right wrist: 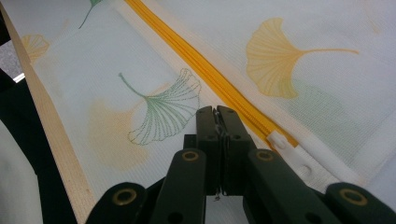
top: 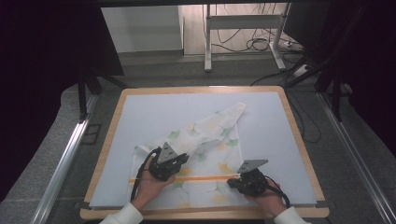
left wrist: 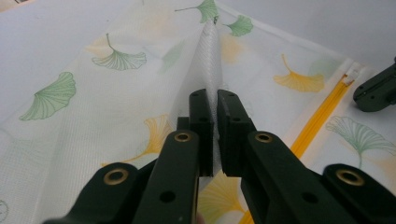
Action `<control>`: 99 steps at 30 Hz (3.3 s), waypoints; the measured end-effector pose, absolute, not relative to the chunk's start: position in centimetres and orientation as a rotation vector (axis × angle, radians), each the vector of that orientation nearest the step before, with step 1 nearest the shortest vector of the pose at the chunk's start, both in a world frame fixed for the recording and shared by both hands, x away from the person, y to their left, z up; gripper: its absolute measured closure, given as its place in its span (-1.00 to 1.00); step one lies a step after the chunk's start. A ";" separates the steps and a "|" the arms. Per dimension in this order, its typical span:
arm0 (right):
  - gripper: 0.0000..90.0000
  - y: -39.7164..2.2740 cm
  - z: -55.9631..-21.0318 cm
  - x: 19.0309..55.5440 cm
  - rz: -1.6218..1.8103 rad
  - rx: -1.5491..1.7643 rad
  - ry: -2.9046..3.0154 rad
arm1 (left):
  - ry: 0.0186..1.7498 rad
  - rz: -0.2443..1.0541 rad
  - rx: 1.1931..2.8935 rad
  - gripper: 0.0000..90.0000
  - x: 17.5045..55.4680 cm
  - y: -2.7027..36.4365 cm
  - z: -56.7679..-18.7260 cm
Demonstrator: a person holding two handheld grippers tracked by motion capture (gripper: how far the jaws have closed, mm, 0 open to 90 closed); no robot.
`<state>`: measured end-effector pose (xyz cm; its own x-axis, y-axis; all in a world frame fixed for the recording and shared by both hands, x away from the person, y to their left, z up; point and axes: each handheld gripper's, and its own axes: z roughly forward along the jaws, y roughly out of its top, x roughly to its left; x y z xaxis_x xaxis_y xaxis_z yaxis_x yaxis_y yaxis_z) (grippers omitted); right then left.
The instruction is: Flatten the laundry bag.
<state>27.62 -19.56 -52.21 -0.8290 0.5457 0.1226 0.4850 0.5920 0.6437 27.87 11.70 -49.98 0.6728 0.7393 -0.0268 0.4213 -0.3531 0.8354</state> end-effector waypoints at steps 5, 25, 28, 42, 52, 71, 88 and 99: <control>0.95 -19.5 -52.2 27.6 1.060 0.883 2.723 | 0.905 0.460 1.986 0.92 28.0 11.9 -49.9; 0.95 -19.5 -52.2 27.6 1.059 0.875 2.725 | 0.965 0.507 1.934 0.92 30.0 14.1 -49.4; 0.95 -19.5 -52.2 27.6 1.059 0.877 2.724 | 0.987 0.523 1.916 0.92 30.6 14.9 -49.3; 0.95 -19.5 -52.2 27.7 1.060 0.872 2.727 | 1.044 0.552 1.877 0.92 32.2 17.1 -49.0; 0.95 -19.6 -52.2 27.7 1.061 0.872 2.728 | 1.076 0.562 1.864 0.92 33.1 18.1 -49.2; 0.95 -19.6 -52.2 27.7 1.062 0.869 2.730 | 1.114 0.578 1.842 0.92 34.4 19.6 -49.0; 0.95 -19.7 -52.3 27.9 1.074 0.868 2.735 | 1.145 0.594 1.870 0.92 37.2 20.2 -48.6; 0.95 -19.7 -52.3 27.9 1.076 0.872 2.737 | 1.158 0.624 1.899 0.92 38.6 20.8 -48.3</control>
